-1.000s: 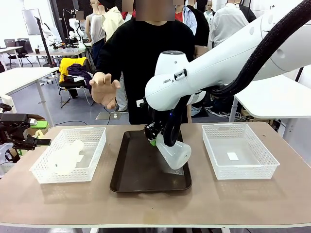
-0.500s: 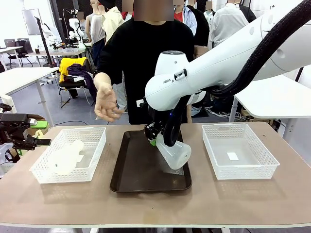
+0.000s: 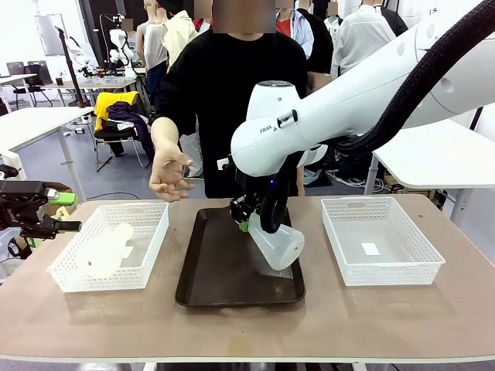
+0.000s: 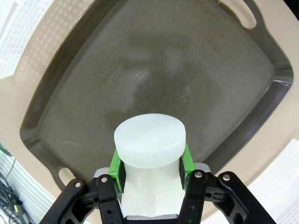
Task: Prepare the laboratory tools.
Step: Place the picked Big flask upright in the Handle tray as instructed by the person.
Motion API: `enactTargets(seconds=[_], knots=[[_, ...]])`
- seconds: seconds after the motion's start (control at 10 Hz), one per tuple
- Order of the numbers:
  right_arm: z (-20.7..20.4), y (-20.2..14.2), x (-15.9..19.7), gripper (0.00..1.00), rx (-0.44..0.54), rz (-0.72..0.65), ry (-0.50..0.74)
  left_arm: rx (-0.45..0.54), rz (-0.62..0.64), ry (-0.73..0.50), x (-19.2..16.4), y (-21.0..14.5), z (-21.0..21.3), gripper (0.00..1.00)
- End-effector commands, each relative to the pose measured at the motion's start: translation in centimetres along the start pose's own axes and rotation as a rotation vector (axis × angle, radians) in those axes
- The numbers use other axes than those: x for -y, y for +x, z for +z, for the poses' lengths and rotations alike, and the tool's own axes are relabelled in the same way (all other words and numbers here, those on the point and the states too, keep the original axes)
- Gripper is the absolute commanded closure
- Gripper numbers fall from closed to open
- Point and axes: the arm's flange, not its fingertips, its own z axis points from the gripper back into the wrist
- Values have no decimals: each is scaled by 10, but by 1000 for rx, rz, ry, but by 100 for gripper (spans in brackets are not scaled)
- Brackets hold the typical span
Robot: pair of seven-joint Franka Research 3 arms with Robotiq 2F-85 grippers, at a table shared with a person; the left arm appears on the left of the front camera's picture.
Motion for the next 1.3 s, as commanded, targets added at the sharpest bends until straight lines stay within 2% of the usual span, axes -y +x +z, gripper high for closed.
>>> enactTargets(seconds=[0.0,1.2], knots=[[0,-1,0,100,0,2,-4,12,3,-16,1,0,0,0],[0,-1,0,100,0,2,-4,12,3,-16,1,0,0,0]])
